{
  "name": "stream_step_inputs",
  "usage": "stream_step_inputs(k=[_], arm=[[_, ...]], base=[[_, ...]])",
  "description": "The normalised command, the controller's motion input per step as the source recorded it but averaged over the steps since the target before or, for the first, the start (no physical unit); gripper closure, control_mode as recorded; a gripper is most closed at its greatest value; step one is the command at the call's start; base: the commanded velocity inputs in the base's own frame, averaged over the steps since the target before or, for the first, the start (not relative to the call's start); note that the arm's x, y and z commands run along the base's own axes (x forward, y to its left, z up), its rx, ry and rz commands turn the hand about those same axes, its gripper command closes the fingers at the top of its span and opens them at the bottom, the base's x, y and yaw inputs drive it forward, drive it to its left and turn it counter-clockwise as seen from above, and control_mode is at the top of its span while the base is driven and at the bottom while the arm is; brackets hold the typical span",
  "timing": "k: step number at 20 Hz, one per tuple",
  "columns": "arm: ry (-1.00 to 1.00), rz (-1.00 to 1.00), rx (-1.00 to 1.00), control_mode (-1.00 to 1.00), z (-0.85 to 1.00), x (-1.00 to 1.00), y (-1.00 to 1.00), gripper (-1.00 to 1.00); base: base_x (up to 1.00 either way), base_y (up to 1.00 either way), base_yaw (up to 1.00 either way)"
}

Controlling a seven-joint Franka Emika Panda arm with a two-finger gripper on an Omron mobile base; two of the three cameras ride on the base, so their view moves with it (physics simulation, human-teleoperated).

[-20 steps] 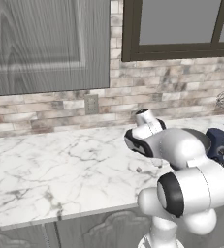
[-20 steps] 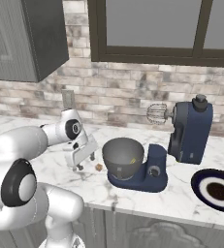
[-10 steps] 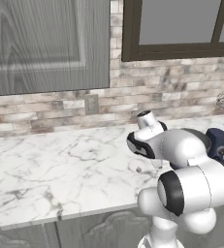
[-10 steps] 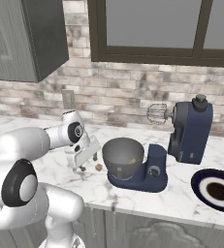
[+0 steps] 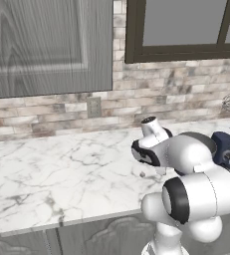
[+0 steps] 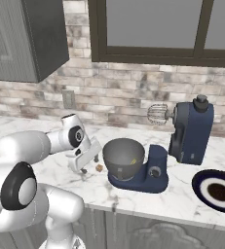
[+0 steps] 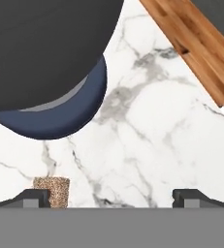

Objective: Add butter and sugar cubes to the stand mixer bowl and then turn on the stand mixer to begin making frosting.

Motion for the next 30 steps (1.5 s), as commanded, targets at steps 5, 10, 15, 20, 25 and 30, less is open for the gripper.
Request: stream_step_inputs(k=[5, 10, 15, 20, 25, 30], arm=[[-0.01, 0.0, 0.0, -1.0, -0.02, 0.09, -0.14, -1.0], [0.0, 0.0, 0.0, -1.0, -0.07, 0.15, -0.06, -1.0], [0.0, -0.01, 0.0, -1.0, -0.14, 0.2, 0.0, -1.0], [0.0, 0.0, 0.0, -1.0, -0.12, 0.12, 0.0, -1.0], [0.0, -0.01, 0.0, -1.0, -0.09, 0.1, -0.01, -1.0], [0.0, -0.02, 0.0, -1.0, -0.1, 0.06, -0.09, -1.0]], base=[[0.0, 0.0, 0.0], [0.0, 0.0, 0.0], [0.0, 0.0, 0.0], [0.0, 0.0, 0.0], [0.0, 0.0, 0.0], [0.0, 0.0, 0.0]])
